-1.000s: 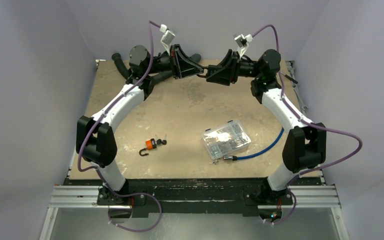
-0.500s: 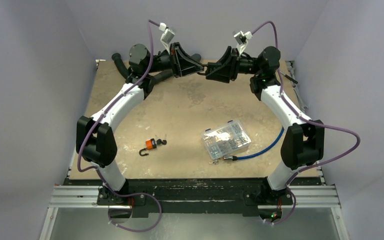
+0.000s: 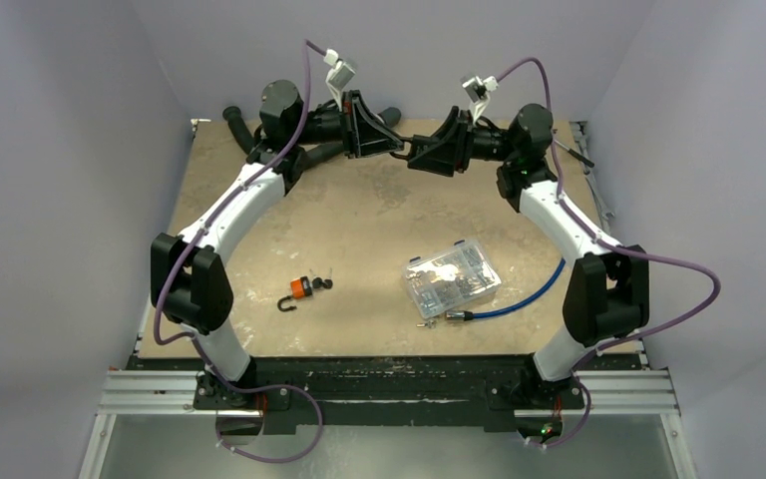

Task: Lock with the key
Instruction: Lock the lock.

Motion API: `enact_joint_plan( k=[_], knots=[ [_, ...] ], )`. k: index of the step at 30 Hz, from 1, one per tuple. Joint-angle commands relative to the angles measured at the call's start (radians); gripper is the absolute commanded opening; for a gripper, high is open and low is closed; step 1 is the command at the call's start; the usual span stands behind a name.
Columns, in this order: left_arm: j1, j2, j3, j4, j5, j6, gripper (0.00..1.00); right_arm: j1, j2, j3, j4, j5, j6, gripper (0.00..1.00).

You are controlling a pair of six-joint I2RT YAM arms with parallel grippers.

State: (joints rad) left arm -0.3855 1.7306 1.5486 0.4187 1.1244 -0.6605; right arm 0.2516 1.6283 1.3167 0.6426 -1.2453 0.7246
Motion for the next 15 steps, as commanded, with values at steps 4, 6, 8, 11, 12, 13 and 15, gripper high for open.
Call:
enact_joint_plan(
  k=[4,6,8,11,12,13,15],
  knots=[
    [-0.021,0.015,0.081,-0.056,-0.011,0.048,0.0,0.091,-0.083,-0.01,0.051,0.044,-0.003,0.0],
    [-0.016,0.013,0.098,-0.076,-0.015,0.057,0.0,0.09,-0.084,-0.015,0.056,0.043,-0.002,0.0],
    [-0.015,0.011,0.108,-0.097,-0.013,0.078,0.0,0.089,-0.084,-0.017,0.058,0.04,-0.001,0.02],
    [-0.015,0.004,0.109,-0.125,-0.009,0.108,0.0,0.086,-0.079,-0.014,0.055,0.031,0.002,0.3],
    [-0.015,0.001,0.11,-0.134,-0.009,0.116,0.0,0.083,-0.079,-0.013,0.052,0.028,0.002,0.4],
    [-0.014,-0.001,0.111,-0.142,-0.009,0.124,0.0,0.079,-0.079,-0.013,0.047,0.026,0.002,0.49],
    [-0.009,-0.008,0.109,-0.151,-0.007,0.135,0.0,0.069,-0.081,-0.014,0.026,0.018,-0.011,0.65]
  ],
)
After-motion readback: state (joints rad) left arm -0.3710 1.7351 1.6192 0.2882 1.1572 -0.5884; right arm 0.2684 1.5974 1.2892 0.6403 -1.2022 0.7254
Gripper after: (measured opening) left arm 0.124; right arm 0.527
